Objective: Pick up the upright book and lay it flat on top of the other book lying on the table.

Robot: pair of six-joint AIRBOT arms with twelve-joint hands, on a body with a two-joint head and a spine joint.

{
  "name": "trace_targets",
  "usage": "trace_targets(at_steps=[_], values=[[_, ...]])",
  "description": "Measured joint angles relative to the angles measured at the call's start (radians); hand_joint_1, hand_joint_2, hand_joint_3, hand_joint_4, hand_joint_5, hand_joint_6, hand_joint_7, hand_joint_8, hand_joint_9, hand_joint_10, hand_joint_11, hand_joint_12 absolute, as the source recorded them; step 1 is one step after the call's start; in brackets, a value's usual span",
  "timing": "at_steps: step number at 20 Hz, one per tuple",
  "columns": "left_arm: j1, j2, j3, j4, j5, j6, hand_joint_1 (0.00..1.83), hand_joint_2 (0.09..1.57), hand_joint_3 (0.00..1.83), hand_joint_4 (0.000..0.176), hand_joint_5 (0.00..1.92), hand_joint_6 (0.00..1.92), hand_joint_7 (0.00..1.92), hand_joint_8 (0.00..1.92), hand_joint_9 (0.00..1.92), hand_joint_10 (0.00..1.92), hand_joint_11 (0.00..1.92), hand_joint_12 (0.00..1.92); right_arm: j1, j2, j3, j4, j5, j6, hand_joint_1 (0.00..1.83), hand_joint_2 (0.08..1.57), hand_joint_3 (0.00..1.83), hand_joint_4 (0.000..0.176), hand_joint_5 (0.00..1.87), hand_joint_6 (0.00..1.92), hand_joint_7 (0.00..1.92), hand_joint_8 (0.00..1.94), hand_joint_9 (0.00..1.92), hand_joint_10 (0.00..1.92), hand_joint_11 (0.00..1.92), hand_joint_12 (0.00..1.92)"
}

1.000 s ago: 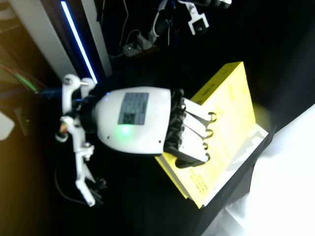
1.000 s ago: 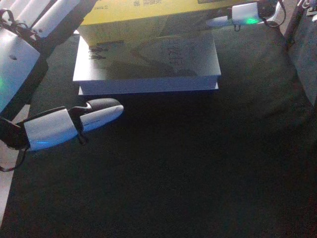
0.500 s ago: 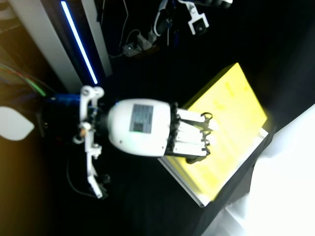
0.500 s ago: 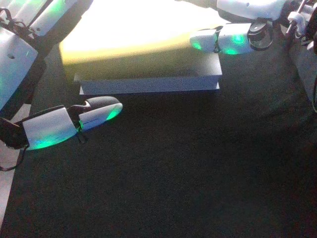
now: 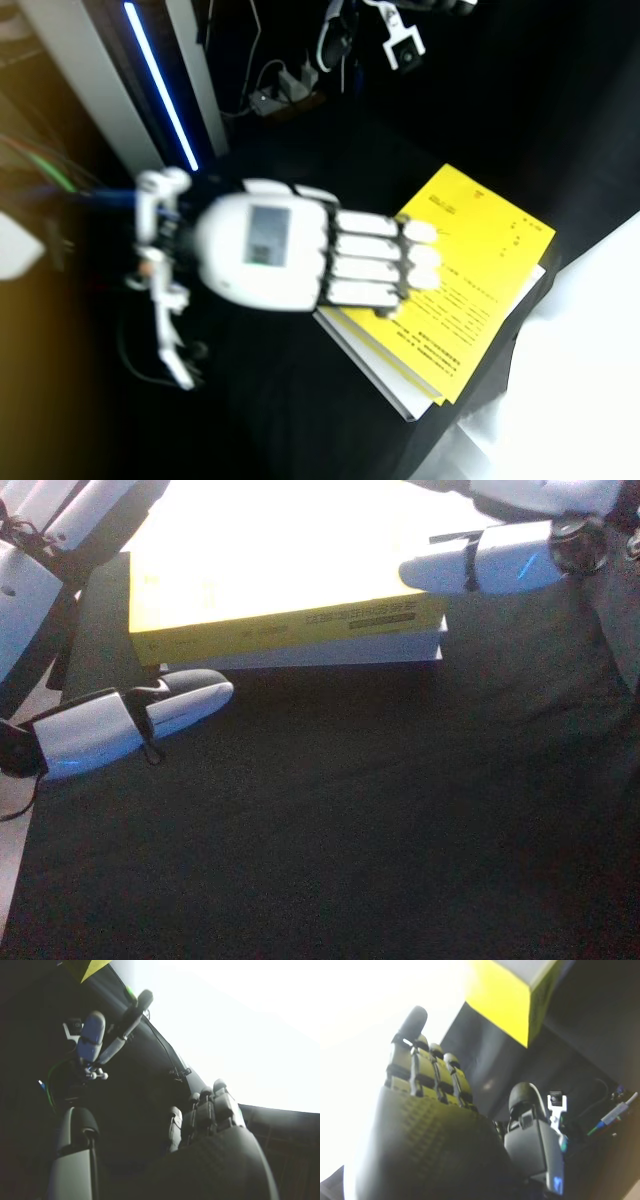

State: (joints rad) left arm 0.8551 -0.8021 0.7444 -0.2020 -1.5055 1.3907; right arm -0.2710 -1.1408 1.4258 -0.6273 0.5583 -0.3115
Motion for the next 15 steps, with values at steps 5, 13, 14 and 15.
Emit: trace_targets(at_steps=[5,13,14,15], values=[[0.011,0.008,-0.006,-0.032,0.004,0.000,0.71,1.05,0.01,0.176,0.00,0.00,0.00,0.00,0.00,0.00,0.00,0.00,0.003,0.129,-0.110,0.000,0.114,0.000,0.13,1.31,0.01,0.011,0.00,0.00,0.00,0.00,0.00,0.00,0.00,0.01],[0.047,0.043,-0.025,-0.056,-0.031,0.000,0.43,1.18,0.03,0.176,0.00,0.00,0.00,0.00,0.00,0.00,0.00,0.00,-0.071,0.340,-0.248,0.120,0.340,0.000,0.15,1.29,0.00,0.011,0.00,0.00,0.00,0.00,0.00,0.00,0.00,0.00],[0.049,0.048,-0.027,-0.056,-0.034,0.000,0.44,1.19,0.02,0.176,0.00,0.00,0.00,0.00,0.00,0.00,0.00,0.00,-0.112,0.346,-0.256,0.149,0.376,0.001,0.20,1.30,0.00,0.028,0.00,0.00,0.00,0.00,0.00,0.00,0.00,0.00],[0.049,0.050,-0.029,-0.057,-0.044,0.000,0.47,1.19,0.02,0.176,0.00,0.00,0.00,0.00,0.00,0.00,0.00,0.00,-0.160,0.357,-0.262,0.184,0.415,0.000,0.22,1.32,0.01,0.056,0.00,0.00,0.00,0.00,0.00,0.00,0.00,0.00]])
